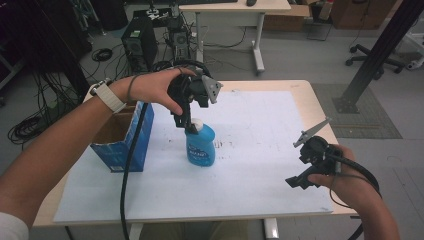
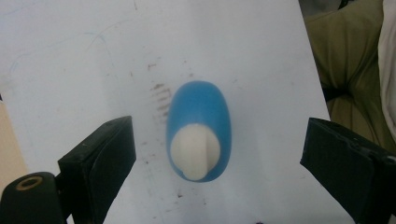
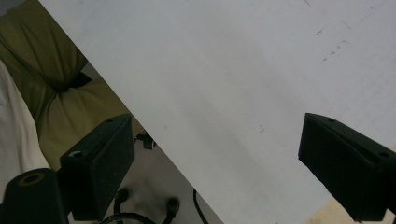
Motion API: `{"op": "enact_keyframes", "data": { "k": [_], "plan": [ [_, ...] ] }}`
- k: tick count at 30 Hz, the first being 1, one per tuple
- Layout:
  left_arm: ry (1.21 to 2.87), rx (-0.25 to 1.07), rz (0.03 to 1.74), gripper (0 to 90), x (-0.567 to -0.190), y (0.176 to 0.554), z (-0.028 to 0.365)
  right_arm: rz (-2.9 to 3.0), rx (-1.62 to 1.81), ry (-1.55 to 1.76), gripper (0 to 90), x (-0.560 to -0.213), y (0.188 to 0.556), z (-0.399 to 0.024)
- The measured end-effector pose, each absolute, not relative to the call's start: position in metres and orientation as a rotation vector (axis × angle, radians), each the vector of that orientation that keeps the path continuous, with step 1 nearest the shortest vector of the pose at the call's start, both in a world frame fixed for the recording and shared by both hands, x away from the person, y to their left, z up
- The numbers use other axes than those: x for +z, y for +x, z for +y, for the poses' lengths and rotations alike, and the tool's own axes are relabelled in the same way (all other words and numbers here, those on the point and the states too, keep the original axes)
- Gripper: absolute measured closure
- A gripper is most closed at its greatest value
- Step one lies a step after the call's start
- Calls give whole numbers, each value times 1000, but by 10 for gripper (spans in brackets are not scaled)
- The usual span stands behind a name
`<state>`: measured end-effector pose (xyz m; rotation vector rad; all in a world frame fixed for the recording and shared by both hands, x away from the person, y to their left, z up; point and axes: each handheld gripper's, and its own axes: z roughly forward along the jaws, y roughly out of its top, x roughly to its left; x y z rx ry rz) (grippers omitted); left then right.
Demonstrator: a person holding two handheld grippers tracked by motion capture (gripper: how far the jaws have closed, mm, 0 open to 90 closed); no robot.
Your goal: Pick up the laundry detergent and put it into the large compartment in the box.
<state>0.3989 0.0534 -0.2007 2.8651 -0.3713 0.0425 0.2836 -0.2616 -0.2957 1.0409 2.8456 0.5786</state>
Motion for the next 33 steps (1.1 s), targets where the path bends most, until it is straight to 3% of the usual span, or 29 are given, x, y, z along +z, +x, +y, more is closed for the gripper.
{"op": "enact_keyframes", "data": {
  "k": [33],
  "plan": [
    [2898, 30, -361, 69, -227, 417, 48, 2847, 576, 1056, 109, -300, 286, -263]
  ]
}}
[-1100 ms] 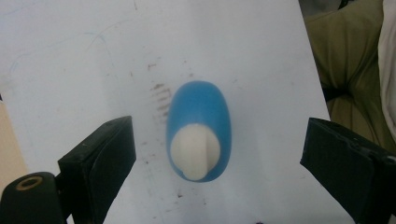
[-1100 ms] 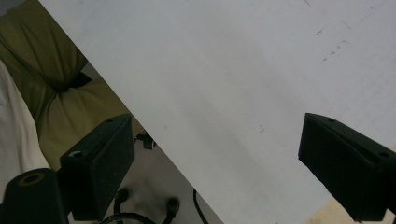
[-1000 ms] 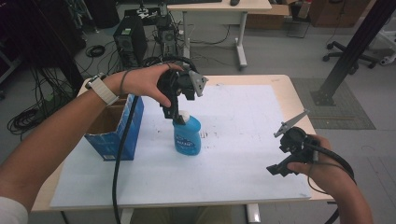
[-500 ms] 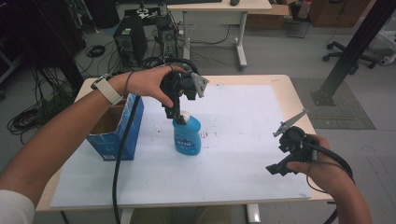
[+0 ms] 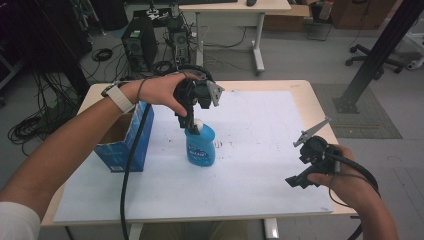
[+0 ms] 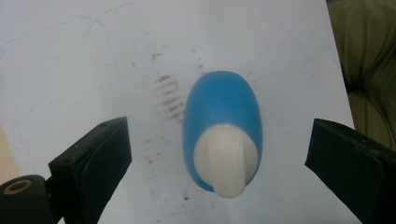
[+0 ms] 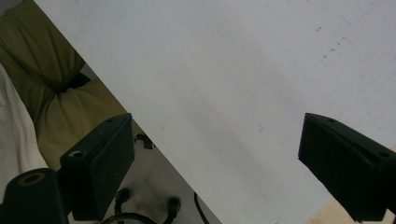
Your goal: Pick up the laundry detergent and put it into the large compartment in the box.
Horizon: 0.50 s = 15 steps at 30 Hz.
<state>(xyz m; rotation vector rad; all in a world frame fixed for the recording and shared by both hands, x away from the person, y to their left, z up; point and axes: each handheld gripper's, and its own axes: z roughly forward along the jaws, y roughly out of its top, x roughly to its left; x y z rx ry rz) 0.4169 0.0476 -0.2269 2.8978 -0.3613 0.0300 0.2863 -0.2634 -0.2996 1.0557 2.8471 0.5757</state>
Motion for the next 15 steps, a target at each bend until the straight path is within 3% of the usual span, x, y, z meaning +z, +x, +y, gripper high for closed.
{"op": "enact_keyframes", "data": {
  "k": [15],
  "plan": [
    [2912, 10, -395, 77, -240, 418, 44, 2844, 581, 1063, 109, -301, 286, -265]
  ]
}}
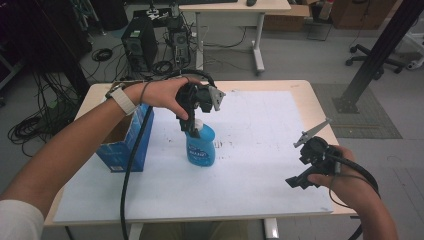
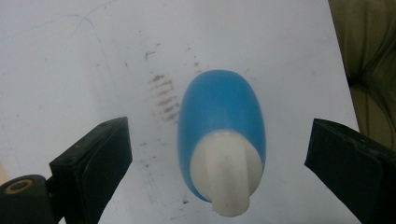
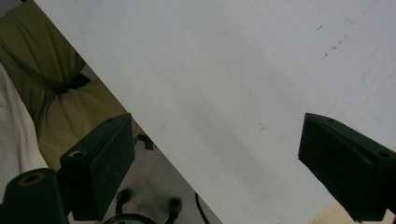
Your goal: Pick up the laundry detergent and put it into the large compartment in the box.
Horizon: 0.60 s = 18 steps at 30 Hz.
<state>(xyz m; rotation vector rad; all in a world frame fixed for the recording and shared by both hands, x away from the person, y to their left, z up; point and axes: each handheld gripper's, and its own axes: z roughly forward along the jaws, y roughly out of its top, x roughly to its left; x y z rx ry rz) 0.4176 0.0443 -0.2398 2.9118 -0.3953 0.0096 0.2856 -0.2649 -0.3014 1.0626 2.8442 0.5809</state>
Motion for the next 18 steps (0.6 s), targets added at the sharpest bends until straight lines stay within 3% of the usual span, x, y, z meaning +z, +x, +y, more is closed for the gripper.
{"op": "enact_keyframes", "data": {
  "k": [18],
  "plan": [
    [2931, -7, -441, 90, -255, 416, 41, 2848, 578, 1060, 109, -301, 286, -263]
  ]
}}
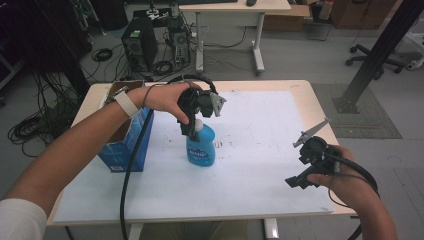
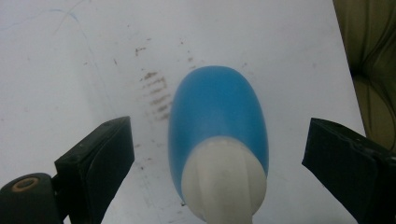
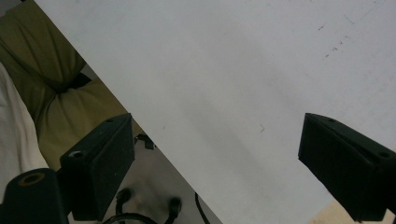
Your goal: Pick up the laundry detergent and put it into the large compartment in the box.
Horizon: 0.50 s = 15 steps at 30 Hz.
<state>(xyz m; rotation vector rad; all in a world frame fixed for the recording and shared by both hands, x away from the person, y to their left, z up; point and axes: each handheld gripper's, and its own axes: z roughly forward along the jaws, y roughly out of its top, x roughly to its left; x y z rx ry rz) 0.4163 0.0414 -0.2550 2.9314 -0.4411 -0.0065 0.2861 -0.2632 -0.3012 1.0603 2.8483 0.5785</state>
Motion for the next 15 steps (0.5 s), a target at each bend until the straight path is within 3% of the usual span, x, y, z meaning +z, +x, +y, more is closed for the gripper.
{"op": "enact_keyframes", "data": {
  "k": [15],
  "plan": [
    [2941, -2, -434, 88, -266, 415, 42, 2839, 581, 1062, 109, -300, 285, -264]
  ]
}}
